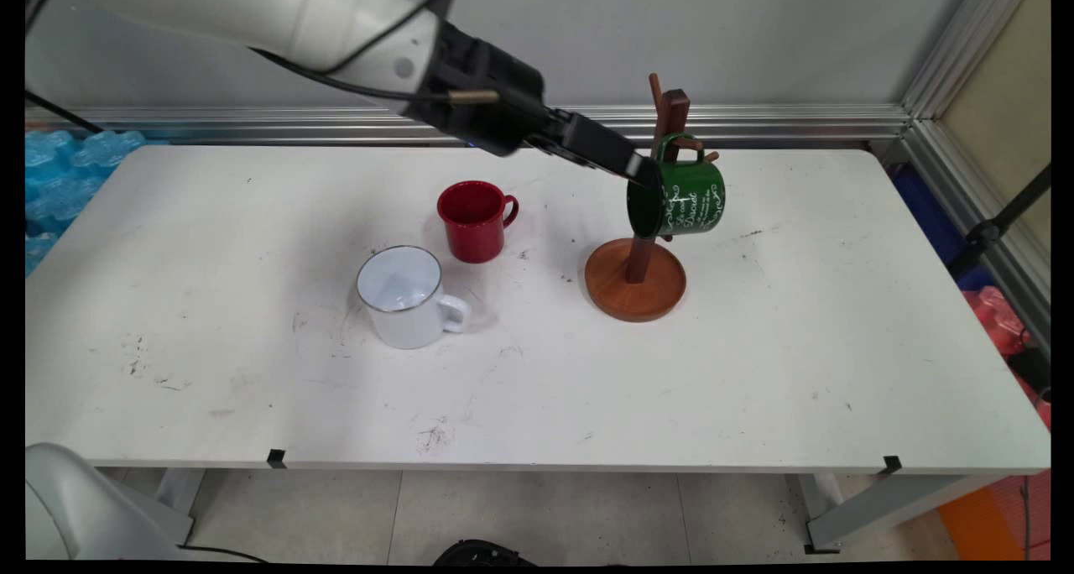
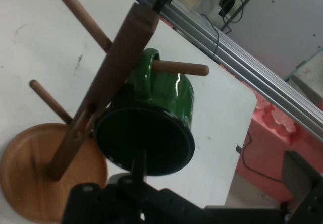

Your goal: Pick up the green mug from the rack

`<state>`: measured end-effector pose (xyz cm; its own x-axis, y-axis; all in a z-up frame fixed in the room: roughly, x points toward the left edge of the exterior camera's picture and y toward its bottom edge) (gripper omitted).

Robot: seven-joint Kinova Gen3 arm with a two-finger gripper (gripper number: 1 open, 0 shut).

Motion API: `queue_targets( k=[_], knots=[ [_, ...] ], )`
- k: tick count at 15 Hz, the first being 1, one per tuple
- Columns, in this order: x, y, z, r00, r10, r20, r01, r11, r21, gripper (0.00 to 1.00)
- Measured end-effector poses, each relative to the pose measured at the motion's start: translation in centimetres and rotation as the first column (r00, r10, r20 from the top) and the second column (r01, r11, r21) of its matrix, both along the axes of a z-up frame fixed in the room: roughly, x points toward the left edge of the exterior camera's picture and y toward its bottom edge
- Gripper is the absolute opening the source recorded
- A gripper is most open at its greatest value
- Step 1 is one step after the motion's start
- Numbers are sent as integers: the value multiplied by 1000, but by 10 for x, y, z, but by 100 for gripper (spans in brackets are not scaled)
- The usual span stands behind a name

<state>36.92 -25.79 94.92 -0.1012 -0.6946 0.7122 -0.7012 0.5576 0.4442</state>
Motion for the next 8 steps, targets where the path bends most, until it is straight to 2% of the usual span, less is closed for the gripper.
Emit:
queue_targets(
  k=[8],
  knots=[
    [-40,-18,-38,1000,8,-8,-8,999,47,100]
  ],
)
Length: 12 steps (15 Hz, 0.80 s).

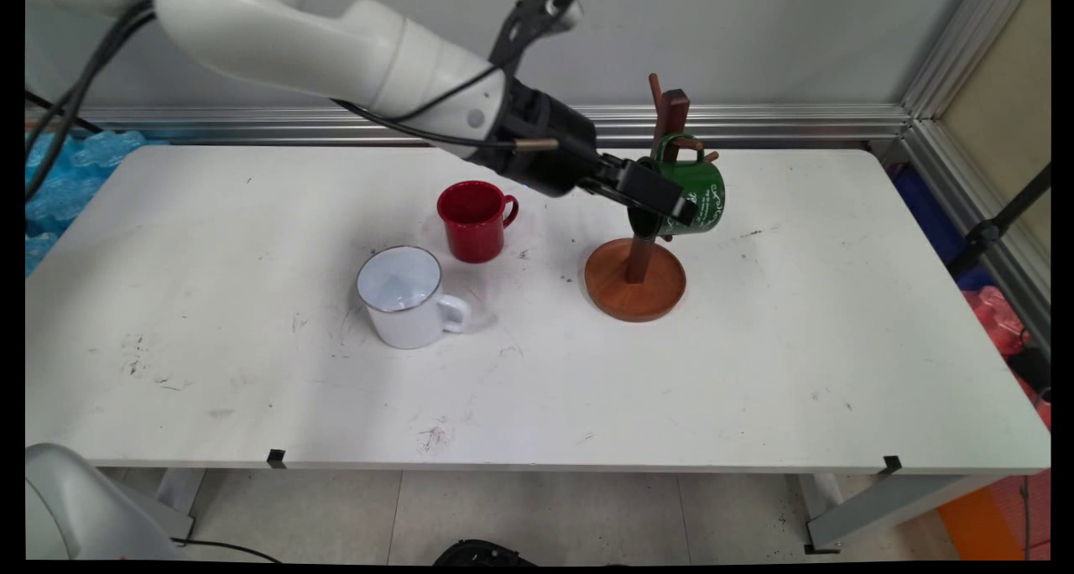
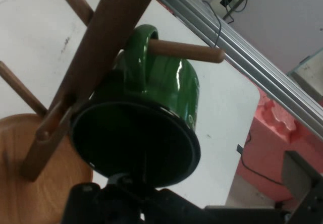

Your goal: Pick up the green mug from the rack

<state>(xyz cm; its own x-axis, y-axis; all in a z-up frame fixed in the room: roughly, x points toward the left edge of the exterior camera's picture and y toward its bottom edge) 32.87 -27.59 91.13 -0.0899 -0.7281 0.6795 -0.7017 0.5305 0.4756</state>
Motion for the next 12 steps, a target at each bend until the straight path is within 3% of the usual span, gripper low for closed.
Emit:
queue_targets(
  k=[12],
  knots=[
    [-25,-17,-27,1000,25,-19,-25,1000,-4,100]
  ],
)
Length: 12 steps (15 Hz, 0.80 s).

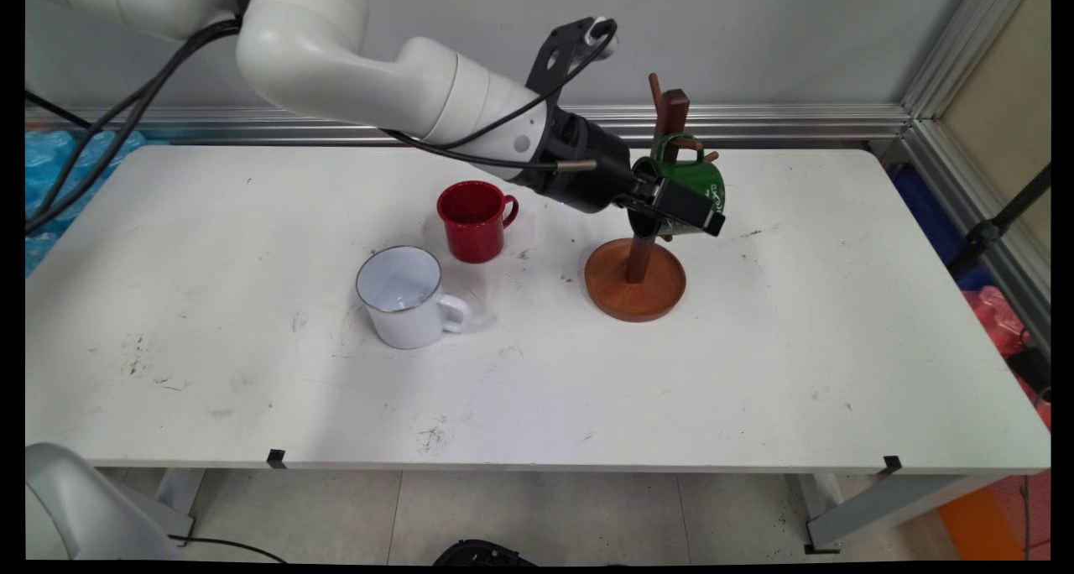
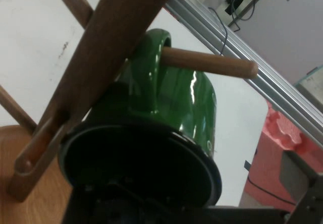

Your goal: Pick up the green mug from the rack, then place the picked object on the table

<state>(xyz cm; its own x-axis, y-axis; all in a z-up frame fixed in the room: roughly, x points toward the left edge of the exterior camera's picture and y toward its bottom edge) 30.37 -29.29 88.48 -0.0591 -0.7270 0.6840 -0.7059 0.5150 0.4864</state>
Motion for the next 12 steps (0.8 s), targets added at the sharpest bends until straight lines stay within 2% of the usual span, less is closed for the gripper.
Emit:
queue_targets(
  k=[1,2,12],
  knots=[
    [0,0,-1,1000,-1,-1,1,1000,-2,100],
    [0,0,-1,1000,-1,-3,1,1000,-5,0],
    [6,2,-5,1000,-5,-9,5,1000,-28,0]
  ],
)
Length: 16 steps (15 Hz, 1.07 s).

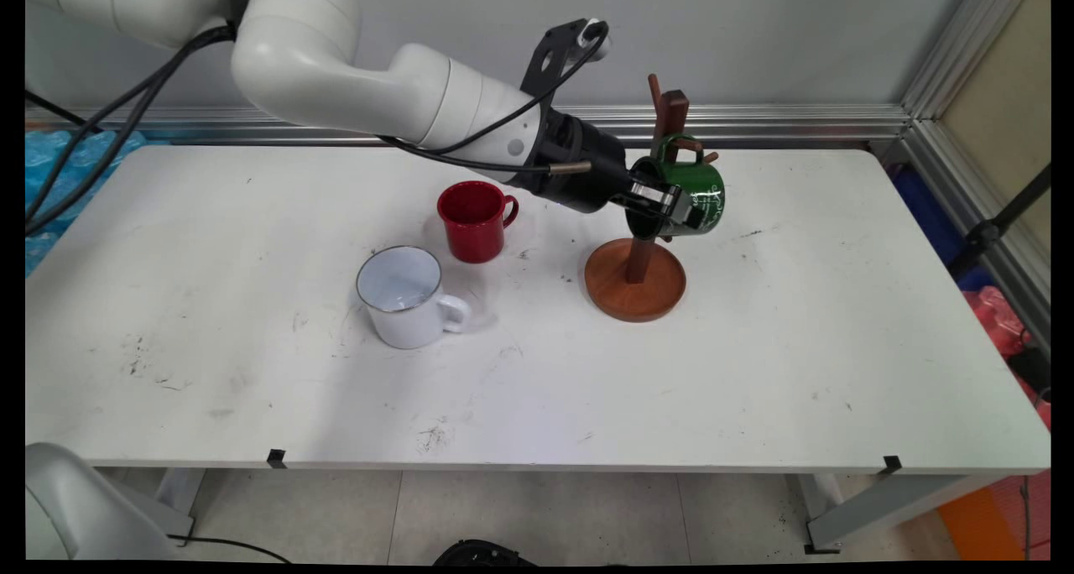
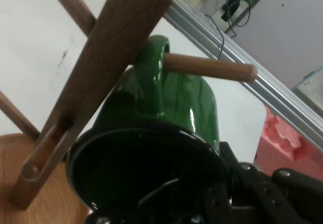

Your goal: Place the picked object on the table

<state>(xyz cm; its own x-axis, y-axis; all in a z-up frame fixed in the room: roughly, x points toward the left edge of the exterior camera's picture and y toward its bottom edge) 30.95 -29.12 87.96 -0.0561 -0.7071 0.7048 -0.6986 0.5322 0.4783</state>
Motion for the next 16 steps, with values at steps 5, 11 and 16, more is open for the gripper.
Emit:
queue_targets(
  k=[5,11,16],
  knots=[
    [3,2,0,1000,-2,-3,2,1000,-5,0],
    [6,3,7,1000,-1,-18,1,1000,-23,0],
    [9,1,18,999,0,-34,-2,999,-43,0]
  ],
)
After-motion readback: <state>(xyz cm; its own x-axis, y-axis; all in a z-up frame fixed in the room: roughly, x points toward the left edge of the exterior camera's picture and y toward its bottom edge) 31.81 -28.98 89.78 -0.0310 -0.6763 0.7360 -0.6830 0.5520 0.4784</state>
